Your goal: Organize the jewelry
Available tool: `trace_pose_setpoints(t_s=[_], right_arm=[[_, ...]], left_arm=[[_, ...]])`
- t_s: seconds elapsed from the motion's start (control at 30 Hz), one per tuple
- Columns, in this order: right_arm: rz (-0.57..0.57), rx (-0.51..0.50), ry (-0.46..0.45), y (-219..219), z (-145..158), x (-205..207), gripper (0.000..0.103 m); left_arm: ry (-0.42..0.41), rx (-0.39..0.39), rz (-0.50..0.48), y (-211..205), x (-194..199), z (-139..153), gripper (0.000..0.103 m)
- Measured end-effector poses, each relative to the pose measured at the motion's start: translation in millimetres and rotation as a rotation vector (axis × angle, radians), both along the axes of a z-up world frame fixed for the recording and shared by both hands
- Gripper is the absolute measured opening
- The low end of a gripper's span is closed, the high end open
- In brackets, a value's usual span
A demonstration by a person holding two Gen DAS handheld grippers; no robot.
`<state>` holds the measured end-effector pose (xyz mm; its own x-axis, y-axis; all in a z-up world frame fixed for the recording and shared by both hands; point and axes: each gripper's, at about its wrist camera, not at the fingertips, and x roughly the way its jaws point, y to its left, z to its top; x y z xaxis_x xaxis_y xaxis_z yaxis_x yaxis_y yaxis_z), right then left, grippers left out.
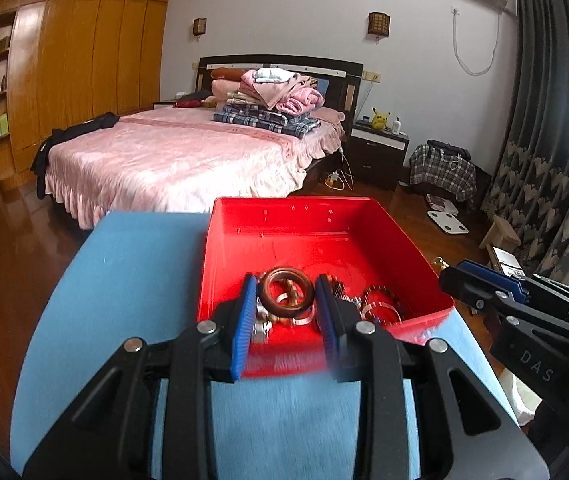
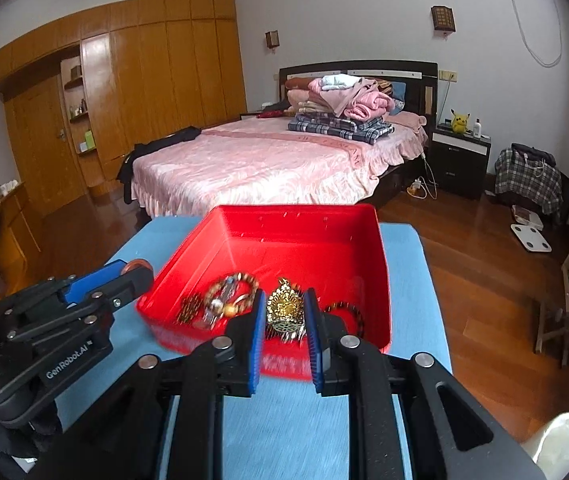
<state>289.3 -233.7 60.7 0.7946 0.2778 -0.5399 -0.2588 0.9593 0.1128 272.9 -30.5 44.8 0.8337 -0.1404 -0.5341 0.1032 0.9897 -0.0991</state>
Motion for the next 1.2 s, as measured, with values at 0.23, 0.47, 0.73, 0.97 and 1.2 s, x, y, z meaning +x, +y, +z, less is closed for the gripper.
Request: trace_pose_setpoints(t_s=[0.23,0.47,0.73,0.97,1.2], right_arm=[[-0.001,-0.01,0.008,3,-3,37,0.019],[0.009,-0.01,0.043,9,-19,67,0.019],[-0.017,-0.006,0.091,6,-37,91,0.036],[-0.085,-0.019,0.056,-12,-35,74,0.073],[-0.072,-0.004,0.019,-21,-24,41,0.087]], left_arm=[[0.009,0.007,0.004,-1,43,-2,0.028],[0.046,0.006,-0.003,-4,79,-16,0.028],[0.085,-0.019,0.006,1,109,-25,0.063],[0.055,-0.003,0.026,10,92,-18,0.084],[0.01,0.032,0.043,15,47,-2,0.093]])
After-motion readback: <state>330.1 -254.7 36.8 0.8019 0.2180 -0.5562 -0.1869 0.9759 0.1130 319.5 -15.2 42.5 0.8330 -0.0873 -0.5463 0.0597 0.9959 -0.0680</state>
